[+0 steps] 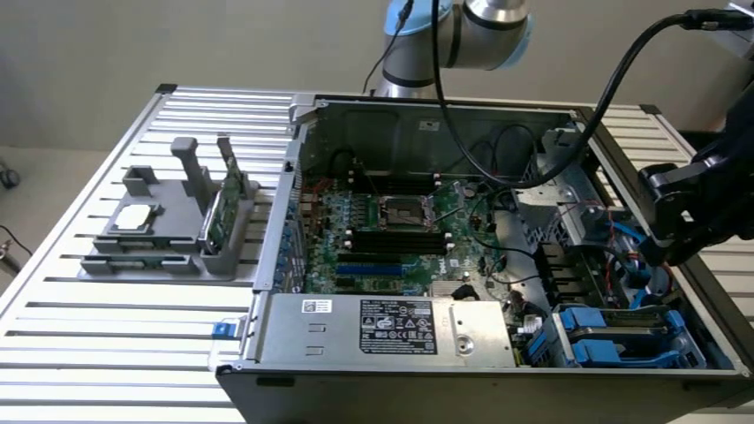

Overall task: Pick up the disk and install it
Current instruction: 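Insert the first disk wire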

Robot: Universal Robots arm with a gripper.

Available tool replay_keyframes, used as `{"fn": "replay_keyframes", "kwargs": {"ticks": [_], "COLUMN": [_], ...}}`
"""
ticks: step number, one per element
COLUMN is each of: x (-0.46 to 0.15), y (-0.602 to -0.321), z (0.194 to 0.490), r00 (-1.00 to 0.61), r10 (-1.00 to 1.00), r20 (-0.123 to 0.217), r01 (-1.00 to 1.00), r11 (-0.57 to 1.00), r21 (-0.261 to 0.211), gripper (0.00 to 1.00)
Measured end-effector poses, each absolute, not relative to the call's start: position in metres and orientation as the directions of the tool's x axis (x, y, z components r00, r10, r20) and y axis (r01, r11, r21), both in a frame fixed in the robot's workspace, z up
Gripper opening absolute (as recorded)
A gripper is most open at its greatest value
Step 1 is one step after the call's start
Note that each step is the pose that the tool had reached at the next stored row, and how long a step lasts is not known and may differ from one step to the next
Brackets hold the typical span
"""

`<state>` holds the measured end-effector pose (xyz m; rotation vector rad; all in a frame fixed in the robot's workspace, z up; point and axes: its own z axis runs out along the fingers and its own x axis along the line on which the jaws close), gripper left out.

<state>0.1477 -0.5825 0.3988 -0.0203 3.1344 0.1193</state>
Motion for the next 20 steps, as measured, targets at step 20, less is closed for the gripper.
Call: {"fn": "replay_keyframes", "kwargs": {"ticks": [20], "x": [0.1477], "y": [-0.5825], "z": [0.3978], "r00": [-0.939], "r10": [0.343], "r20": [-0.005], "r01": [0.342], "r11": [0.937], "r21": [0.076], "gripper": [0.25]}}
